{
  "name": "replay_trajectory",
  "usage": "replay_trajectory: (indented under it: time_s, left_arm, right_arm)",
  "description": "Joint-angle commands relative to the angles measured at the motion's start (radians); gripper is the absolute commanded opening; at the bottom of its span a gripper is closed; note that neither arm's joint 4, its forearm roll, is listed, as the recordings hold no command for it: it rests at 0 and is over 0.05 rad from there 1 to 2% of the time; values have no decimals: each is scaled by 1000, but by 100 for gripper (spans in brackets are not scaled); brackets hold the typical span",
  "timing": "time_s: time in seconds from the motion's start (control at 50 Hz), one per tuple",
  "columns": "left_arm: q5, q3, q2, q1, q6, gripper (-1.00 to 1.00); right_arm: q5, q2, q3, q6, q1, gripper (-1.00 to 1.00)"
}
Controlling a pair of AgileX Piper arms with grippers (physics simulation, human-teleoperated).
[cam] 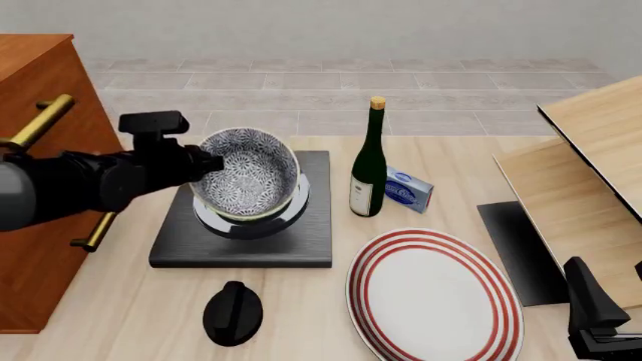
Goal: Put the bowl on the stove.
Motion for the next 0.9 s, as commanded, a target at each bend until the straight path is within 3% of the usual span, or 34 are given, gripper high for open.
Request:
replay_trajectory:
  time_s: [0.02, 0.48, 0.54, 0.56, 0.9]
  left_arm:
    - [-24, 4, 15, -2, -1, -100]
    - [-93, 31, 36, -15, -25, -100]
    - [-94, 20, 42, 7, -4, -100]
    - [-97, 31, 28, -16, -6, 100]
    - [-93, 52, -35, -35, 8, 100]
  right_arm:
    - [0, 0, 0, 0, 0, 100]
    - [0, 0, 0, 0, 0, 100]
    - [0, 0, 0, 0, 0, 100]
    - [0, 0, 0, 0, 0, 100]
    - [0, 0, 0, 0, 0, 100]
